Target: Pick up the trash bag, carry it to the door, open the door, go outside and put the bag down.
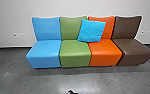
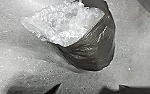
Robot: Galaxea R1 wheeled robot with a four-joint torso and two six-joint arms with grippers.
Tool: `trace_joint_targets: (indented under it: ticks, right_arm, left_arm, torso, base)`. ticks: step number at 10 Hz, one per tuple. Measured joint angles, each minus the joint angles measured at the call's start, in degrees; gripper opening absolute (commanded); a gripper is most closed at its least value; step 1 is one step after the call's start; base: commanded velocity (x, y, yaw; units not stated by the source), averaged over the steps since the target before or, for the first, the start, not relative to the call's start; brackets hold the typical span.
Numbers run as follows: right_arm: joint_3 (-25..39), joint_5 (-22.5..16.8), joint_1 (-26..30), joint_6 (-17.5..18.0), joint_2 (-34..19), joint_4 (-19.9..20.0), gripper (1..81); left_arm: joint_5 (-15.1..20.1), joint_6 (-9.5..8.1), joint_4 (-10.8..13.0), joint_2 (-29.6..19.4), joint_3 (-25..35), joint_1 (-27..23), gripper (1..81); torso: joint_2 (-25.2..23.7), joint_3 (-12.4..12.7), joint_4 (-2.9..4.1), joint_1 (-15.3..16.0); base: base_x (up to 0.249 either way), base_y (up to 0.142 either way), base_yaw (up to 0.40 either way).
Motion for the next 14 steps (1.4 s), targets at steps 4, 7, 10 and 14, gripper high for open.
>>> trace_joint_targets:
  ticks: [4, 7, 10, 14]
  right_arm:
    - [2.1, -0.1, 2.4, 0.0, -2.9, 1.3, 81.1]
    - [2.7, -0.2, 2.6, 0.0, -2.7, 1.5, 81.1]
    - [2.6, -0.3, 2.5, 0.0, -2.5, 1.6, 81.1]
    - [2.6, -0.3, 4.0, 0.0, -2.4, 2.2, 81.1]
  left_arm:
    - [-0.1, -0.20, -0.1, 1.2, -0.1, -0.7, 81.1]
    - [0.2, -0.20, -0.2, 1.1, -0.1, -2.9, 81.1]
    - [0.4, -0.20, -0.4, 3.4, -0.3, -2.6, 81.1]
    - [0.5, -0.20, -0.4, 3.0, -0.4, -2.9, 81.1]
  torso:
    - [-7.3, -1.3, 0.00, 4.5]
    - [-13.7, -1.3, 0.00, 8.5]
    - [-18.9, -3.4, 0.00, 11.7]
    - [-27.2, -11.3, 0.00, 16.9]
  base:
    - [0.000, 0.000, 0.000]
    - [0.000, 0.000, 0.000]
    - [0.000, 0.000, 0.000]
    - [0.000, 0.000, 0.000]
